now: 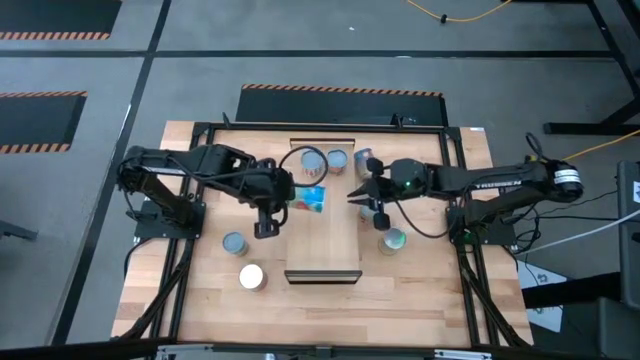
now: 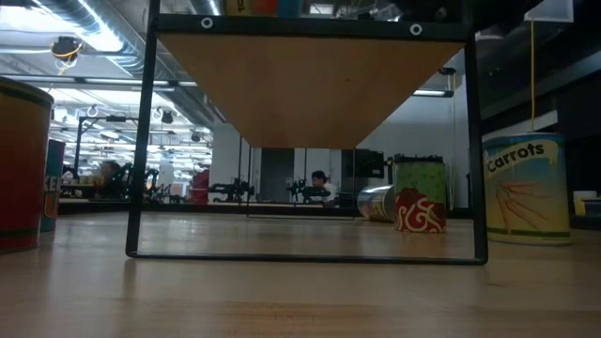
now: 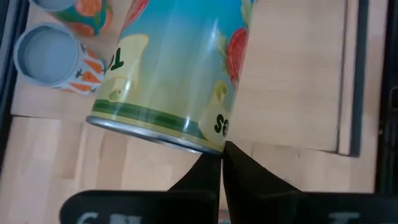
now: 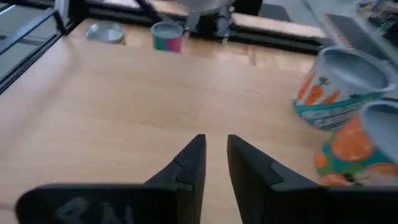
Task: Pick and place cans onto a shelf
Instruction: Put the canned tomatoes on the shelf
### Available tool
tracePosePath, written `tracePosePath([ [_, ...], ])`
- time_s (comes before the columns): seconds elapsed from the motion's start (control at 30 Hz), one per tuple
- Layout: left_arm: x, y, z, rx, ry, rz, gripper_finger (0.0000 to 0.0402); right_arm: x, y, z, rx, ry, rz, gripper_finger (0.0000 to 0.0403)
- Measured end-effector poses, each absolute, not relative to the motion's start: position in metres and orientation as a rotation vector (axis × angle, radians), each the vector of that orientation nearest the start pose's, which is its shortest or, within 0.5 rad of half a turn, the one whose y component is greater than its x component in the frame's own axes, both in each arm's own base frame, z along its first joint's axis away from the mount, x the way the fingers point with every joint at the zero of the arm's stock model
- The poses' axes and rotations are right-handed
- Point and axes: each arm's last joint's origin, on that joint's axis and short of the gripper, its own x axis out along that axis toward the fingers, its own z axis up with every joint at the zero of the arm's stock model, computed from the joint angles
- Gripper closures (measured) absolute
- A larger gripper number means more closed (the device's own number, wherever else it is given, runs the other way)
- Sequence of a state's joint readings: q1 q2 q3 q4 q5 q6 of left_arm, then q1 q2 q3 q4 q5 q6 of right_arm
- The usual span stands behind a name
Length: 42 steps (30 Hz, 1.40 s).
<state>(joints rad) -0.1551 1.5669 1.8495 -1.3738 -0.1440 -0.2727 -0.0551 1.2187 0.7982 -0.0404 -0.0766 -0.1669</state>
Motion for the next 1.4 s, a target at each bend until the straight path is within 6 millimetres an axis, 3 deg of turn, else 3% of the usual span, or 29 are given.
tracePosePath([
  [0.13, 0.282, -0.034, 0.406, -0.023, 1.095, 0.119, 0.0401, 0.259, -0.016, 0.268, -0.137, 0.447, 0.033, 0.0331],
  [0.57, 0.304, -0.028, 0.371, 0.21, 1.33, 0.099, 0.0401, 0.261, -0.025, 0.268, -0.124, 0.432, -0.005, 0.0331],
  [0.83, 0.314, -0.035, 0.355, 0.373, 1.413, 0.13, 0.0401, 0.286, -0.026, 0.264, -0.137, 0.28, 0.004, 0.0331],
  [1.1, 0.315, -0.04, 0.352, 0.459, 1.425, 0.178, 0.0401, 0.312, -0.027, 0.244, -0.14, 0.227, 0.005, 0.0331],
  [1.4, 0.315, -0.041, 0.352, 0.493, 1.417, 0.207, 0.0401, 0.326, -0.026, 0.235, -0.146, 0.133, 0.022, 0.0331],
])
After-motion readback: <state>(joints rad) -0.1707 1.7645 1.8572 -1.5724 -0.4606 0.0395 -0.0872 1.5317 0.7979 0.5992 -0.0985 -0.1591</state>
